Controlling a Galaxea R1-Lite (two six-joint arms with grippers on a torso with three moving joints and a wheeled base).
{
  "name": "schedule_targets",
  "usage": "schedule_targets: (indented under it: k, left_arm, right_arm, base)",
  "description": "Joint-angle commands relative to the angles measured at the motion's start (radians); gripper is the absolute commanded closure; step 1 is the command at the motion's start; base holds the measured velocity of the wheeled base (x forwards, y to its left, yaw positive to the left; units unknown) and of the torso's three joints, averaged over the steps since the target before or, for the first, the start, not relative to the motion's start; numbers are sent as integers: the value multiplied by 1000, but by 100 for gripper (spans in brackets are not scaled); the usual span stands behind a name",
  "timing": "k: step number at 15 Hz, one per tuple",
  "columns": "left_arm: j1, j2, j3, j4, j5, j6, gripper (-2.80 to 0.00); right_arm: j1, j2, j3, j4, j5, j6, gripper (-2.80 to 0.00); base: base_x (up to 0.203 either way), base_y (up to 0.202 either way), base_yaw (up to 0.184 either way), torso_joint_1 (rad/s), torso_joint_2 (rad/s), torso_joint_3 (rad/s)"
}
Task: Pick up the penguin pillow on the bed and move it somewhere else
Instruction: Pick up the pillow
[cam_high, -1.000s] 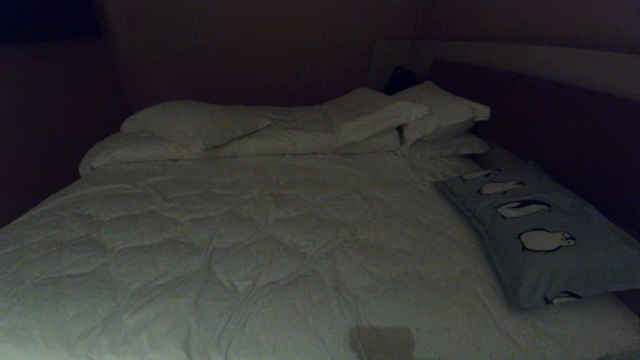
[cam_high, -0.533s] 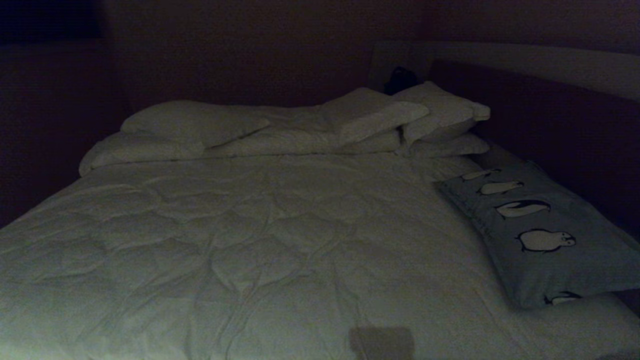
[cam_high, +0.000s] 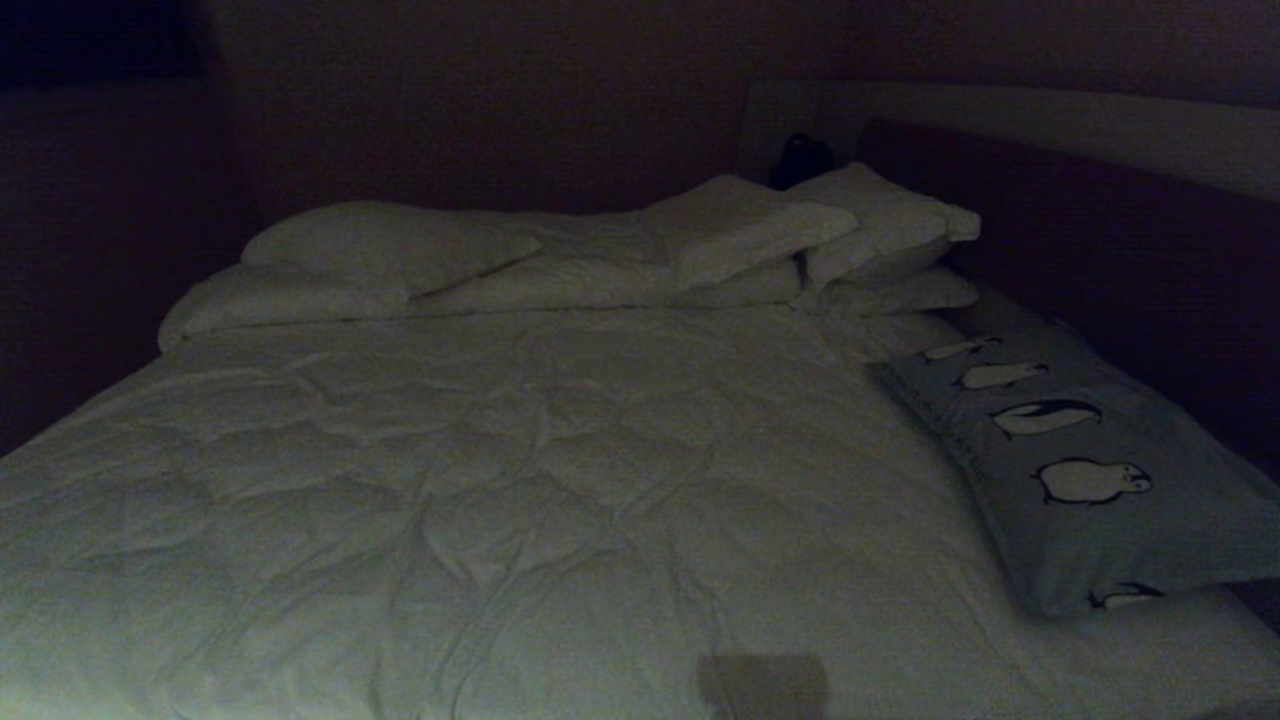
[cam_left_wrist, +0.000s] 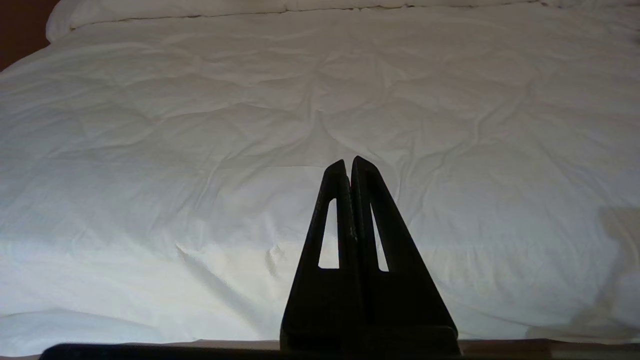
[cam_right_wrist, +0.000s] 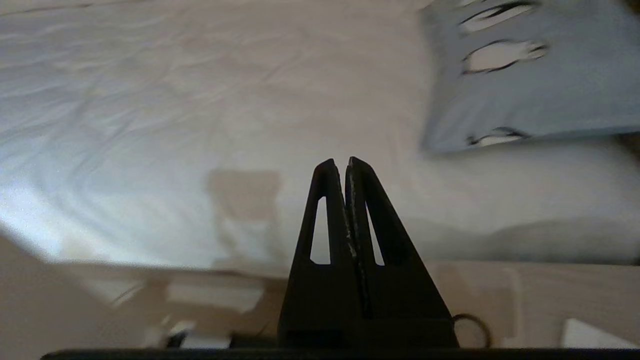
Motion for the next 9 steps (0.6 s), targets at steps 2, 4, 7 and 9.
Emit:
schedule_targets:
  k: [2,4,7,9]
  left_arm:
    - [0,0,0,0,1,0,0]
    - [0,0,0,0,1,0,0]
    - [0,0,0,0,1,0,0]
    - [0,0,0,0,1,0,0]
  right_arm:
    - [1,-1,40,-298,-92,-71,0]
    - [0,-1,40,-302,-90,-87,0]
    - [1,-1,50,-303,-90,-85,0]
    - [0,-1,75,-304,-90,-84,0]
  base:
    - [0,0,0,0,0,0]
    - [0,0,0,0,0,0]
    - [0,0,0,0,0,0]
    - [0,0,0,0,0,0]
